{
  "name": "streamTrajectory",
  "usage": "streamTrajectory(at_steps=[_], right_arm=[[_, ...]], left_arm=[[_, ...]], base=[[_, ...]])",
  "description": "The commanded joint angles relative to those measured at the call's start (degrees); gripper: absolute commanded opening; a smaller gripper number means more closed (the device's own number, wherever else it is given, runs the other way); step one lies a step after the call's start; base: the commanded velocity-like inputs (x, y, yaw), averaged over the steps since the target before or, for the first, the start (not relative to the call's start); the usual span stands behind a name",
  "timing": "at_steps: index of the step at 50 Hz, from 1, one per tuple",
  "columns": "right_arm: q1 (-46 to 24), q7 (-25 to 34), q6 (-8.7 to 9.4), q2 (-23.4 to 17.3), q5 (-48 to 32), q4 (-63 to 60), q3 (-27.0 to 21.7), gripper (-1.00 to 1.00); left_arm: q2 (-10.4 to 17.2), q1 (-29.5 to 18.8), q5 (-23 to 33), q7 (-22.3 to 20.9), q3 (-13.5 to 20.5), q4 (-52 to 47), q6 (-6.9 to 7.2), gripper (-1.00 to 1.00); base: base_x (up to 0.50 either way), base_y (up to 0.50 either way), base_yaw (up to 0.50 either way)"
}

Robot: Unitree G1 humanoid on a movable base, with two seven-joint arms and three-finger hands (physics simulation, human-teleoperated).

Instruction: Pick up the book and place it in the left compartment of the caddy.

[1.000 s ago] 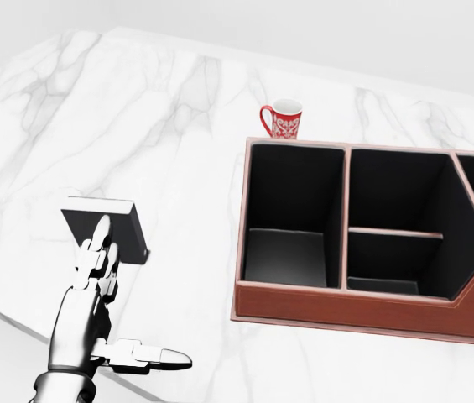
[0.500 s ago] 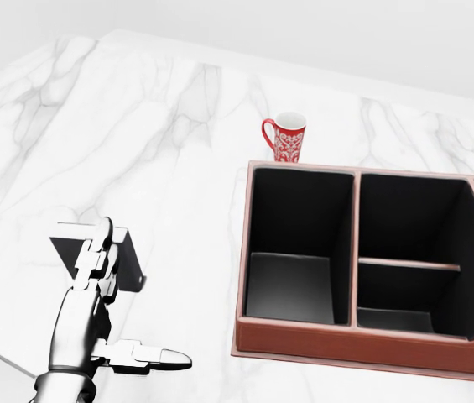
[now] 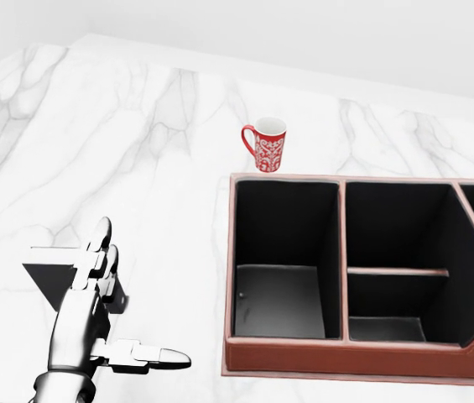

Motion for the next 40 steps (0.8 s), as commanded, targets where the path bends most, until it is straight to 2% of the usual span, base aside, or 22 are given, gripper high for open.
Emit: streamTrajectory(at_steps=[1, 15, 21, 28, 31, 32, 34, 35, 37, 40], right_arm=[[-0.06, 0.13, 0.00, 0.01, -0.10, 0.21, 0.13, 1.00], [0.12, -0.07, 0.00, 0.05, 0.87, -0.58, -0.23, 1.00], [0.17, 0.06, 0.00, 0.07, 1.04, -0.72, -0.24, 1.00], [0.17, 0.02, 0.00, 0.14, 1.13, -0.89, -0.24, 1.00], [0.05, 0.02, 0.00, 0.09, 0.92, -0.61, -0.06, 1.00], [0.10, -0.08, 0.00, 0.04, 1.03, -0.67, -0.12, 1.00], [0.07, -0.16, 0.00, -0.01, 1.03, -0.55, -0.15, 1.00], [0.07, -0.16, 0.00, -0.01, 1.03, -0.54, -0.14, 1.00], [0.05, -0.02, 0.00, 0.09, 0.81, -0.46, 0.03, 1.00], [0.26, -0.19, 0.00, 0.05, 1.25, -0.83, -0.37, 1.00]], left_arm=[[-0.01, 0.15, 0.12, -0.01, -0.08, -0.46, 0.00, 1.00], [0.09, -0.35, 0.01, 0.64, 0.61, 0.21, 0.00, 1.00], [0.16, 0.45, 4.09, 4.13, 0.61, -1.79, 0.00, 1.00], [0.30, 0.25, 11.22, 10.38, 0.64, -2.49, 0.00, 1.00], [-0.42, 1.46, 12.49, 12.24, 1.07, -7.80, 0.00, 1.00], [-0.34, 1.71, 12.13, 11.65, 0.97, -9.09, 0.00, 1.00], [-0.17, 2.09, 14.32, 14.62, 1.62, -10.42, 0.00, 1.00], [-0.12, 2.12, 14.38, 14.74, 1.59, -10.51, 0.00, 1.00], [0.12, 2.14, 16.31, 15.94, 1.73, -11.24, 0.00, 1.00], [0.48, 2.82, 23.28, 19.84, 1.59, -12.90, 0.00, 1.00]], base=[[0.16, 0.07, 0.00], [0.09, 0.04, 0.00], [0.00, 0.00, 0.00], [0.00, 0.00, 0.00], [0.00, 0.00, 0.00], [0.00, 0.00, 0.00], [0.00, 0.00, 0.00], [0.00, 0.00, 0.00], [0.00, 0.00, 0.00], [0.00, 0.00, 0.00]])
